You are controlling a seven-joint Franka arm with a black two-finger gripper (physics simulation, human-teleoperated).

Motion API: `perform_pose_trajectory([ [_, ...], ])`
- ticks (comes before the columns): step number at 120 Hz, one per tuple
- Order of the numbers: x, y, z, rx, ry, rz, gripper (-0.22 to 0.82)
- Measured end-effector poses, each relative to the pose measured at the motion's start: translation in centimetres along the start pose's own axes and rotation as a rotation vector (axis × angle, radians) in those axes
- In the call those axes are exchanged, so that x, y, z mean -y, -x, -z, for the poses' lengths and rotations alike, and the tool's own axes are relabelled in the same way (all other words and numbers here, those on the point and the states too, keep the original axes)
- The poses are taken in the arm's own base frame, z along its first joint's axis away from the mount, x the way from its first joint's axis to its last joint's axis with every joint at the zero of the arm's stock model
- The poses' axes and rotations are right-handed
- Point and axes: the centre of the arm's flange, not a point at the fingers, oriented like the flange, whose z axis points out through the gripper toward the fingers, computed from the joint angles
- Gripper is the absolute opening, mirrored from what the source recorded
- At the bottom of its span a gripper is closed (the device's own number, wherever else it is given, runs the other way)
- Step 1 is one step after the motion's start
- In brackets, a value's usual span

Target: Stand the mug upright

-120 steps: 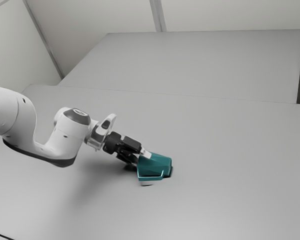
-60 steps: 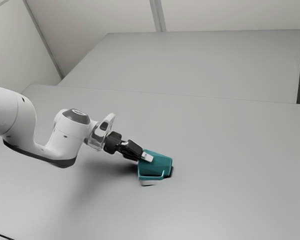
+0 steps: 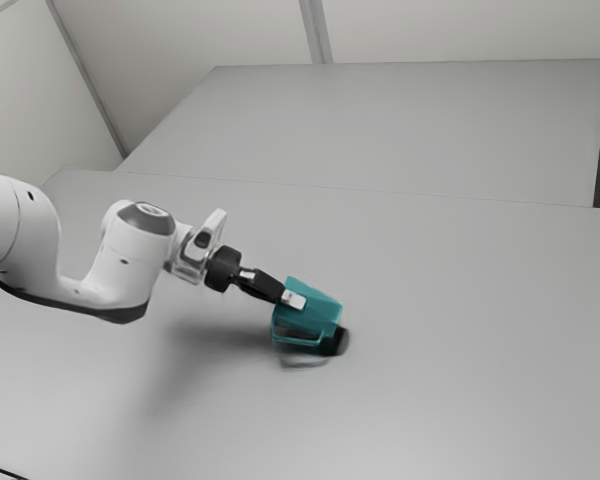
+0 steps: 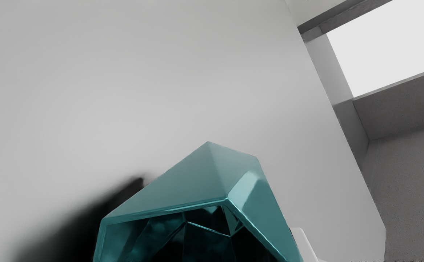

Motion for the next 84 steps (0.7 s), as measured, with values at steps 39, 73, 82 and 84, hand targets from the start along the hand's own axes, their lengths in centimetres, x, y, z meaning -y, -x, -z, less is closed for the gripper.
perform_pose_trajectory([
  [39, -7.4, -3.6, 4.3, 0.374, -0.458, -0.327, -0.18],
  [73, -7.7, -3.5, 5.9, 0.559, -0.788, -0.304, -0.18],
  [82, -7.6, -3.3, 5.1, 0.556, -0.822, -0.275, -0.18],
  [84, -7.6, -3.3, 5.0, 0.553, -0.828, -0.269, -0.18],
])
